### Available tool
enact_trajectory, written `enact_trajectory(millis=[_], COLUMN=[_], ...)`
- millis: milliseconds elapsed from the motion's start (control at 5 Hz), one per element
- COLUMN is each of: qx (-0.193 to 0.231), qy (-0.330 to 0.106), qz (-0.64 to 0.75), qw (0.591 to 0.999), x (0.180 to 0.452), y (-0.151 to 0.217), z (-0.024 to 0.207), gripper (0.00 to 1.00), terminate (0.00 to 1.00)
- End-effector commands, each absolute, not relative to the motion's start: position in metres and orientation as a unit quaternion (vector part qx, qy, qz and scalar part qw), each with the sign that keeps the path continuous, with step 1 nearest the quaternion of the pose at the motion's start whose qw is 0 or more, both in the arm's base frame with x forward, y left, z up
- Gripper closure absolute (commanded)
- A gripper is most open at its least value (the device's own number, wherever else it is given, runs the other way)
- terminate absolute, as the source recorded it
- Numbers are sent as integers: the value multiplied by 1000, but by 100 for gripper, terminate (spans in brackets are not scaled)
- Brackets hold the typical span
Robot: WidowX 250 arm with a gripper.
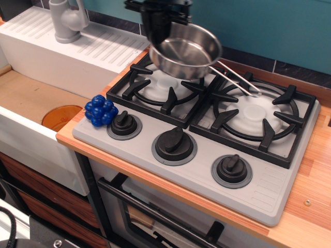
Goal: Put pan on stove and put blueberry in pan
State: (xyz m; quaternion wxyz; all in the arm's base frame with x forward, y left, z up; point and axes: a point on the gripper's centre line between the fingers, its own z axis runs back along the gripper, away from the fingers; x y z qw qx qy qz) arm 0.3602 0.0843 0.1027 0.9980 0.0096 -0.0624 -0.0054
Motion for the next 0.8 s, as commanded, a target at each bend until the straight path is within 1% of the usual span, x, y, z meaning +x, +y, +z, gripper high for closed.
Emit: enact_trajectory(millis=[0, 200, 600], qx=[13, 3, -3], qy=[-90, -97, -84], qz=[-13, -9, 3], qw=[996, 995, 996], x=[366, 367, 374], y=[115, 116, 106], z=[101, 94, 103], gripper=[100, 0, 0], terminate=[0, 0, 0])
